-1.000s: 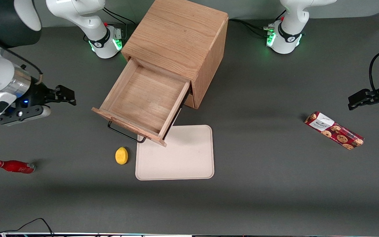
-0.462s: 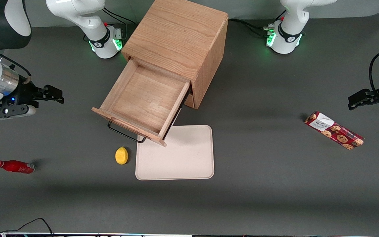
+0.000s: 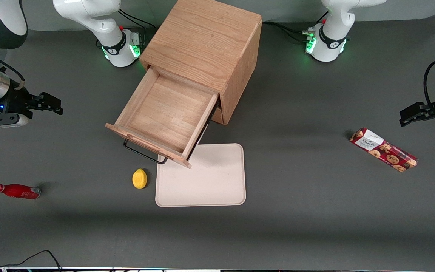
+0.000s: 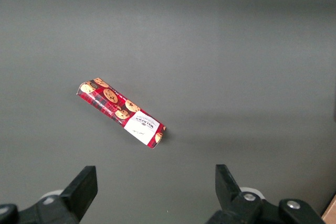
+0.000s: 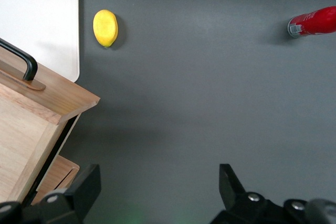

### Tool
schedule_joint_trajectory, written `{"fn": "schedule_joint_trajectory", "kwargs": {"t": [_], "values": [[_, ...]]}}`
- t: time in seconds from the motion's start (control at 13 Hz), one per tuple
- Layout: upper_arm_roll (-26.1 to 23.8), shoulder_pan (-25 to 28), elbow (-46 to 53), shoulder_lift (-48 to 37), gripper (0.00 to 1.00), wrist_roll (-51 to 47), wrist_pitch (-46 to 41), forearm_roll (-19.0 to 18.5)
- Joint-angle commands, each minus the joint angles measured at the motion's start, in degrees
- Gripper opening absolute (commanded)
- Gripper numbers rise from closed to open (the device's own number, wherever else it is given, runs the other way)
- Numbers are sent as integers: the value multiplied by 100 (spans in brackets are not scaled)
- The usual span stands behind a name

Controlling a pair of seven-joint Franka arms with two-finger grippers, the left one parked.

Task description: Open upper drawer

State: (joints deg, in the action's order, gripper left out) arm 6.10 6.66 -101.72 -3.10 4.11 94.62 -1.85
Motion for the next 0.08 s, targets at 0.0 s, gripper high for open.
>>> {"fn": "schedule_joint_trajectory", "kwargs": {"t": [0.0], "values": [[-13, -24, 20, -112, 100, -86, 47, -140]]}}
